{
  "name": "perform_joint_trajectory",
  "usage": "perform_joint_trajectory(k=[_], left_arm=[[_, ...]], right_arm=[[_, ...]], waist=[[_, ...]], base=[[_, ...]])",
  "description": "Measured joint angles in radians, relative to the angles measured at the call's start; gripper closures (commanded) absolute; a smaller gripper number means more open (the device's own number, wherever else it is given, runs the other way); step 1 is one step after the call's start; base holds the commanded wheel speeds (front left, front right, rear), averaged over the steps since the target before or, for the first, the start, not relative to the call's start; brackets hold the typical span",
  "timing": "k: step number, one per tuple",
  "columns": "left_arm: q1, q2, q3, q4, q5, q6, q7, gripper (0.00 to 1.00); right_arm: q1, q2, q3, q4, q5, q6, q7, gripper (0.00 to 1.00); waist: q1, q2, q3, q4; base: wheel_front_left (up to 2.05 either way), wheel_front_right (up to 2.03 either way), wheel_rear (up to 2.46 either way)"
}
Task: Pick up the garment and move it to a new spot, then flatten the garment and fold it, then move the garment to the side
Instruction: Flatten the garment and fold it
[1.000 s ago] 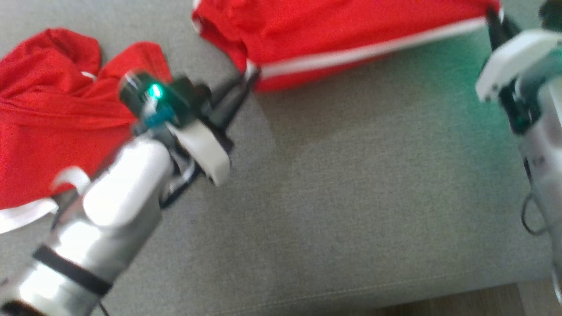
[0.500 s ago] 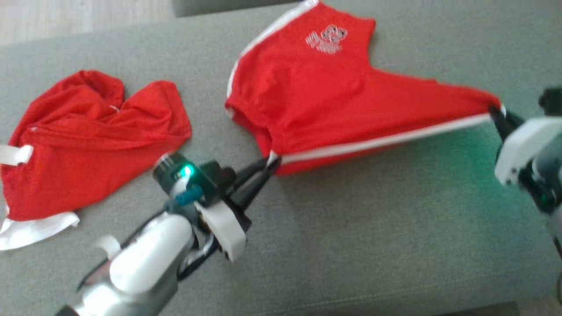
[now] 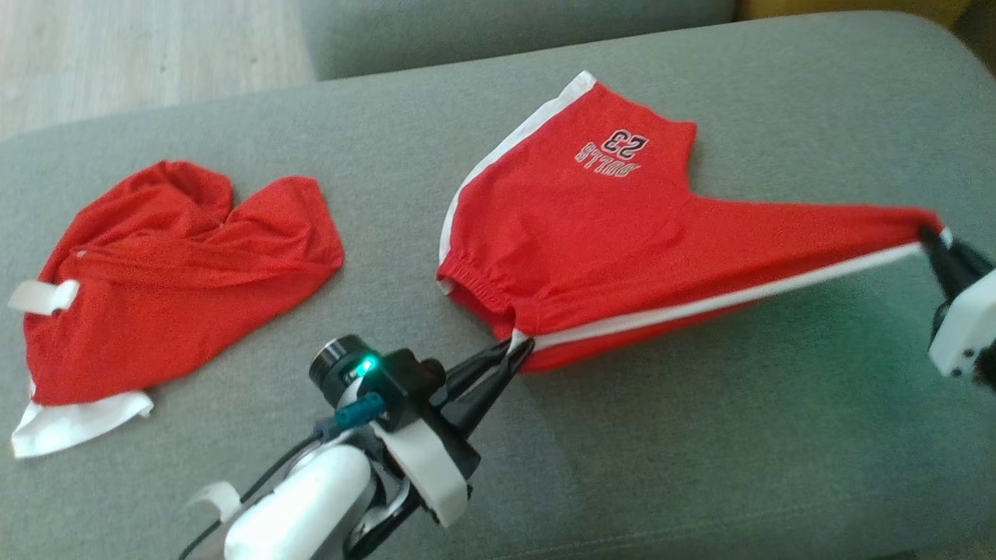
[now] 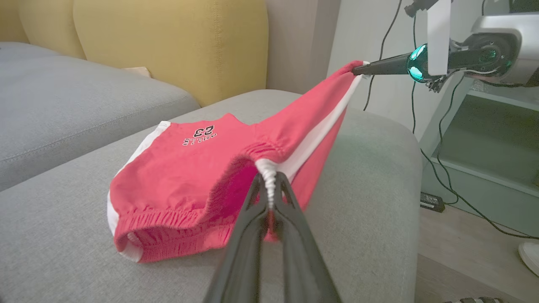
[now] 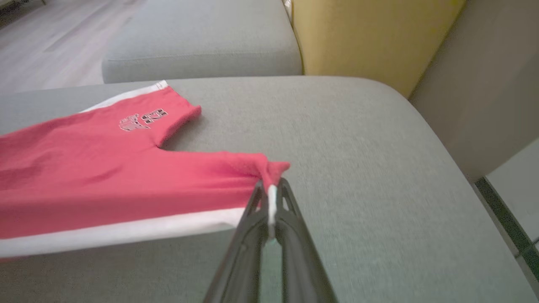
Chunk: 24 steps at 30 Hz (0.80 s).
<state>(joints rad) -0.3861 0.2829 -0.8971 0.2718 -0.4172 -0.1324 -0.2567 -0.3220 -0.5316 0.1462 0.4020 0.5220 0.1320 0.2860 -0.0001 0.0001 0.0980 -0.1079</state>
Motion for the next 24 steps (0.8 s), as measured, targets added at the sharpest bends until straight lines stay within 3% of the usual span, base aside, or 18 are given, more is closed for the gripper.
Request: perform_joint_trajectory(k=[6,13,24], left_arm=[[-0.023,-0.021,0.036,-0.002,0.003,0.0,0.0,1.0],[-0.127,-0.036,0.041,0.012,0.004,0.0,0.0,1.0],[-0.275,-0.08,0.005,0.045,0.0,0.0,0.0,1.0]], right_arm=[[-0.027,0.028,-0.075,-0.104,-0.078,0.0,0.082,1.0],[-0.182,0.05,-0.081,-0.113,-0.146,0.0,0.166,1.0],[-0.481,0.044,0.011,0.063,-0.226,0.0,0.217,1.0]], waist=[[0.0,0.0,0.043,0.028],[0.0001,0.0,0.117,0.078],[0.0002,0.0,0.243,0.179]], base=[[0.0,0.0,0.0],[0.0,0.0,0.0],[0.0,0.0,0.0]])
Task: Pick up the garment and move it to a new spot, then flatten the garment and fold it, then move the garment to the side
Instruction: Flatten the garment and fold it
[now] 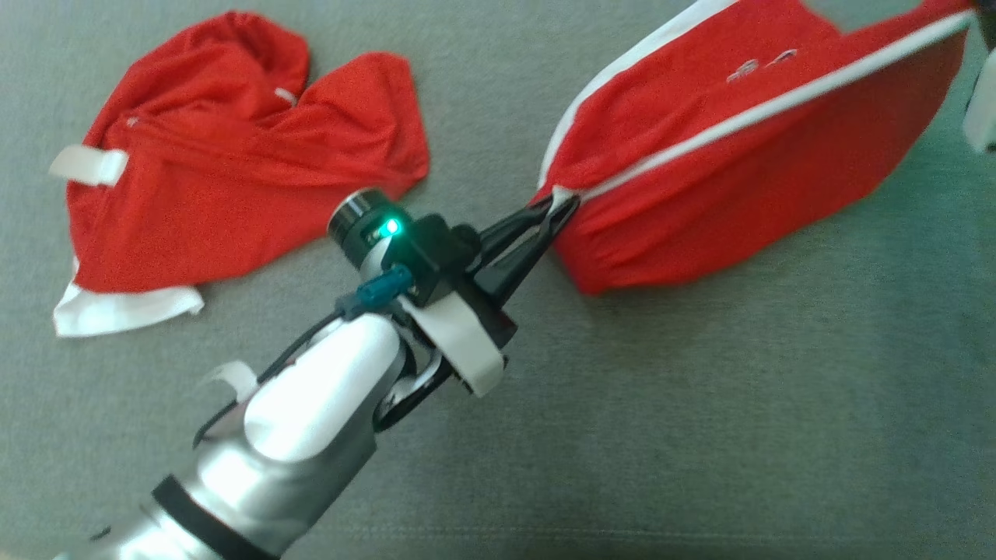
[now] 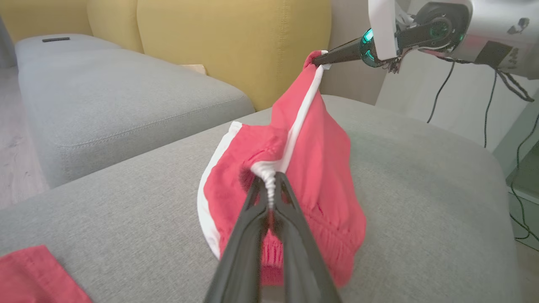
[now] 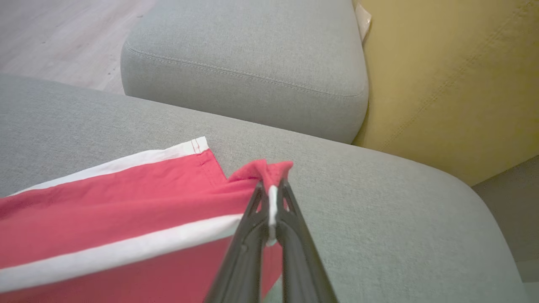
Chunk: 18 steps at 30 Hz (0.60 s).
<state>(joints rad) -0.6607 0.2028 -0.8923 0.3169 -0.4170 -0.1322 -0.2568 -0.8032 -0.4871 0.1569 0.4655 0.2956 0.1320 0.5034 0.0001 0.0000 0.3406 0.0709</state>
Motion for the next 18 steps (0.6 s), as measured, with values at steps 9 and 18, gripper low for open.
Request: perform_joint_trajectory(k=[9,18], left_arm=[[-0.083,-0.029,-0.026,0.028,-0.01,0.0,0.0,1.0],[-0.086,-0.048,-0.038,0.035,-0.01,0.0,0.0,1.0]], right_arm=[[-0.162,-0.001,0.079,0.165,-0.017,0.0,-0.035,1.0],[-0.246,0.003,0.13,0.283,-0.022,0.0,-0.095,1.0]], waist=[[0.0001,0.0,0.095,0.079],[0.0,0.0,0.142,0.128]], base=[[0.0,0.0,0.0],[0.0,0.0,0.0]])
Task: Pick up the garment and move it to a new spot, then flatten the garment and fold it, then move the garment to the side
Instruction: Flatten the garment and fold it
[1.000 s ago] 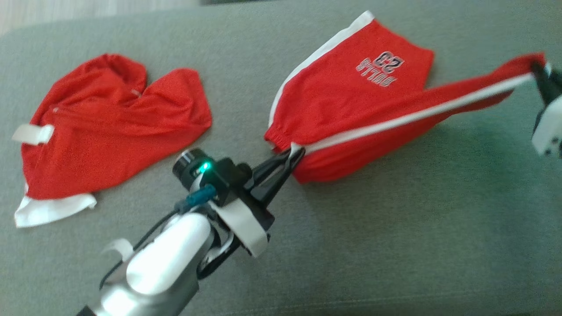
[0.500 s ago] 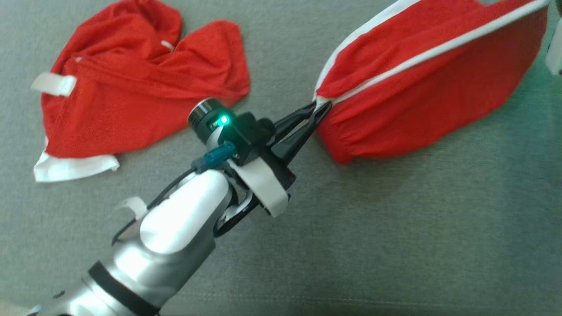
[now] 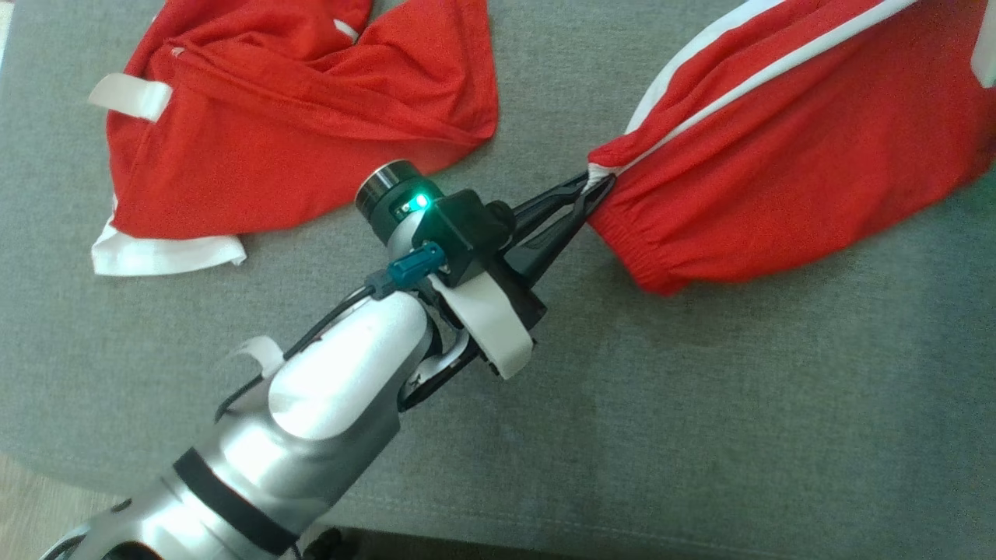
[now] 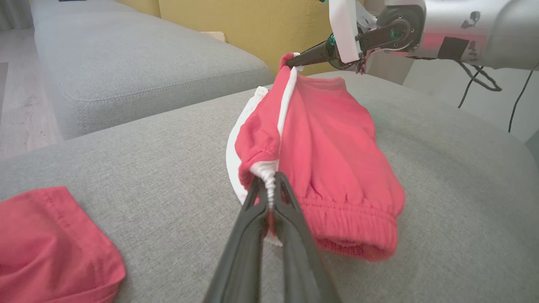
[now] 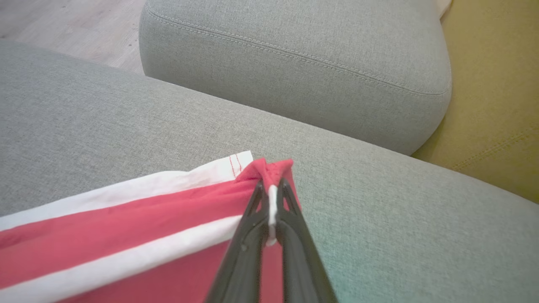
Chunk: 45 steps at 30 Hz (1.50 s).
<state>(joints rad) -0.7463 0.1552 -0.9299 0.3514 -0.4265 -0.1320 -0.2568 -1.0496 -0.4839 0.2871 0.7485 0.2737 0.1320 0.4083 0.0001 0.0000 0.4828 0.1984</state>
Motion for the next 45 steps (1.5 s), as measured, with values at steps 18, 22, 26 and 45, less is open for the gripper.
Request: perform_joint_trajectory(k=[18,22,26,45], left_arm=[[0.001,-0.009,0.085,0.068,0.021,0.0,0.0,0.0],[0.055,-0.006,0.166,0.069,0.025,0.0,0.0,0.0],[0.115,-0.005,0.264,0.059,0.03,0.007,0.0,0.0],[0.483,-0.072,0.679,-0.128,0.113,0.026,0.0,0.0]], right_arm=[[-0.046,0.046,0.003,0.182,0.034,0.0,-0.229,0.0],[-0.018,0.073,0.005,0.161,0.074,0.0,-0.328,0.0],[0.06,0.095,0.011,0.11,0.132,0.0,-0.428,0.0],[0.618,0.238,-0.11,-0.245,0.088,0.0,-0.638,0.0]], waist=[[-0.0001,0.0,-0.053,-0.018],[-0.0002,0.0,-0.103,-0.047],[-0.0002,0.0,-0.157,-0.078],[-0.0002,0.0001,-0.376,-0.203]], base=[[0.0,0.0,0.0],[0.0,0.0,0.0],[0.0,0.0,0.0],[0.0,0.0,0.0]])
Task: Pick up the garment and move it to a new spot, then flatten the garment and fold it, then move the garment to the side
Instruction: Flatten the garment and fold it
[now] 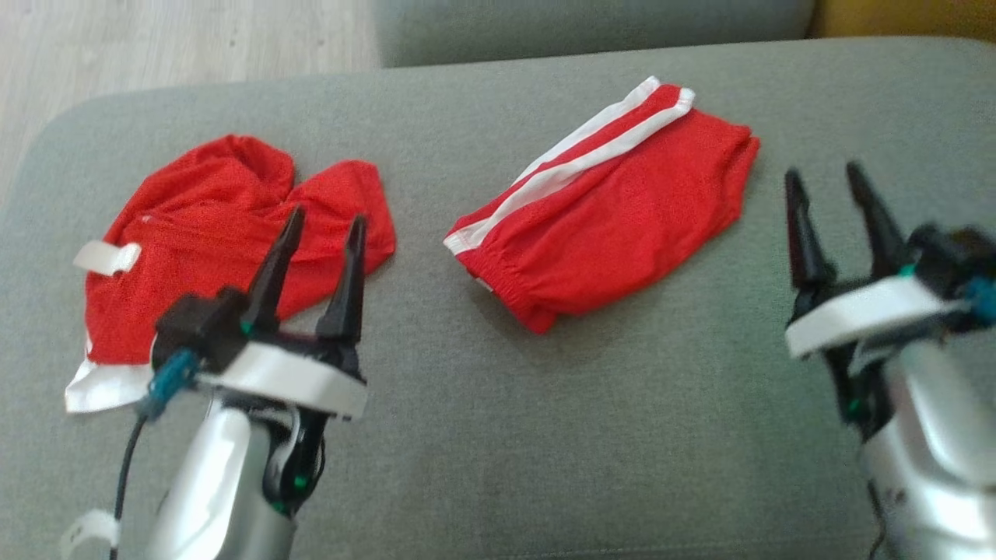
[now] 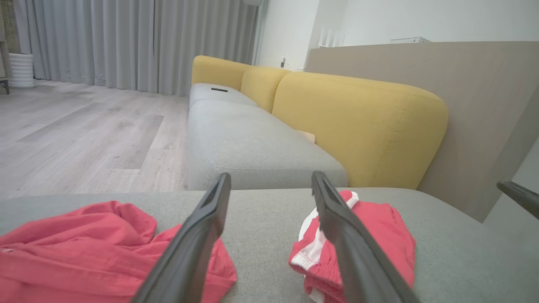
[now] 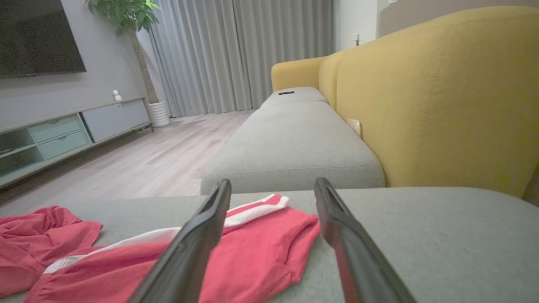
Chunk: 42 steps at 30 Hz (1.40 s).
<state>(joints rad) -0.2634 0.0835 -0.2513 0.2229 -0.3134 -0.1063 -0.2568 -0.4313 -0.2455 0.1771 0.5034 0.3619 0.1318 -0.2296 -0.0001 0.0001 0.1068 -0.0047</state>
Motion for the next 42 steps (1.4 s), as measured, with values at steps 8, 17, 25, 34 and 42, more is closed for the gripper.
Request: perform_joint_trajectory(k=[8,17,25,34,42], left_arm=[[0.138,-0.026,0.048,-0.034,0.068,-0.013,0.0,0.0],[0.155,-0.031,0.066,-0.058,0.084,-0.018,0.0,0.0],[0.114,-0.035,0.021,-0.057,0.085,-0.018,0.0,0.0],[0.041,-0.036,-0.048,-0.053,0.077,-0.018,0.0,0.0],[-0.005,-0.037,-0.081,-0.076,0.005,-0.018,0.0,0.0]], right_arm=[[0.191,0.123,-0.095,-0.086,-0.112,0.0,-0.001,0.0],[0.218,0.15,-0.135,-0.142,-0.16,0.0,0.016,0.0],[0.176,0.166,-0.217,-0.1,-0.153,0.0,0.13,0.0],[-0.079,0.171,-0.391,0.067,-0.004,0.0,0.324,0.0],[-0.278,0.126,-0.57,0.267,0.013,0.0,0.46,0.0]], waist=[[0.0,0.0,-0.04,-0.032],[0.0,0.0,-0.021,-0.027],[0.0,-0.0001,0.038,0.011],[0.0001,0.0,0.133,0.095],[0.0002,-0.0001,0.213,0.181]], base=[[0.0,0.0,0.0],[0.0,0.0,0.0],[0.0,0.0,0.0],[0.0,0.0,0.0],[0.0,0.0,0.0]])
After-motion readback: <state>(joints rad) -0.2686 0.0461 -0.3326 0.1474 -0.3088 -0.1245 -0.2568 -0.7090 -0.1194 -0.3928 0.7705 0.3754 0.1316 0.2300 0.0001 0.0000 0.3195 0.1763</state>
